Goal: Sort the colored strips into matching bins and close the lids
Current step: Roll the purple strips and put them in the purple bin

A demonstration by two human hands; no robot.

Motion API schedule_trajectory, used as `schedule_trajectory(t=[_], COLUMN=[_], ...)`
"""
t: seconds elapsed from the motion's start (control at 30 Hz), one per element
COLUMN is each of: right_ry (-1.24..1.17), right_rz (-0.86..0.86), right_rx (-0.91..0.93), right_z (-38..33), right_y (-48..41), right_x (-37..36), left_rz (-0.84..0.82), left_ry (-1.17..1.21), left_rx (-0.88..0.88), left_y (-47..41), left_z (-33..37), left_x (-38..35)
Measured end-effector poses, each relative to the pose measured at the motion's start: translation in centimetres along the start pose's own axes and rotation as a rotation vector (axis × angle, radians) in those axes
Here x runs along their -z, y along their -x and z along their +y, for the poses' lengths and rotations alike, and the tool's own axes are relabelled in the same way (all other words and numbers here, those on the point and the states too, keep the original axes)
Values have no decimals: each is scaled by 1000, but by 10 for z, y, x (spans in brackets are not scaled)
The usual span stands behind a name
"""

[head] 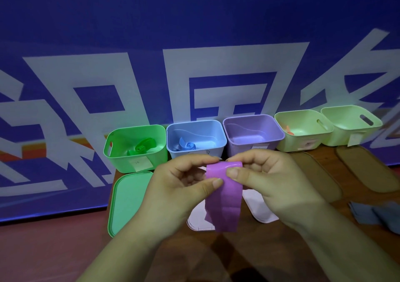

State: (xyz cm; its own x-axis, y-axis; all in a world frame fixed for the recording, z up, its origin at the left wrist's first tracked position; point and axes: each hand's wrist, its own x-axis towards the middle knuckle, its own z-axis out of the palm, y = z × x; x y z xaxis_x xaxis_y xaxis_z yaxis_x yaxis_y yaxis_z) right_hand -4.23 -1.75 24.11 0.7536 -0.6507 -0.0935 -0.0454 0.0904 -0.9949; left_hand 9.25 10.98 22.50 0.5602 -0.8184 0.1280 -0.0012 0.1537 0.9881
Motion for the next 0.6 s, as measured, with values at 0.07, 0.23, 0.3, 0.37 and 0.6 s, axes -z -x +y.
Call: schedule_trajectory(t=[0.07,0.23,0.3,0.37,0.6], right_ry=[-29,-76,-106,-102,139], right_rz=[-4,6,8,1,49], right_rx=[-28,-58,-79,-89,110], right_z=[0,-3,-2,-1,1], right_y=[0,1,0,0,0], right_x=[0,-2,-3,-3,-2], left_rz=[-16,-34,-41,-42,0], left_ry=[-5,-37,-41,-44,15], left_rx=[-9,-43,-43,-36,55], left_y=[-1,-4,-5,-6,-8], left_z=[0,1,1,1,3], left_x=[0,1,2,4,4])
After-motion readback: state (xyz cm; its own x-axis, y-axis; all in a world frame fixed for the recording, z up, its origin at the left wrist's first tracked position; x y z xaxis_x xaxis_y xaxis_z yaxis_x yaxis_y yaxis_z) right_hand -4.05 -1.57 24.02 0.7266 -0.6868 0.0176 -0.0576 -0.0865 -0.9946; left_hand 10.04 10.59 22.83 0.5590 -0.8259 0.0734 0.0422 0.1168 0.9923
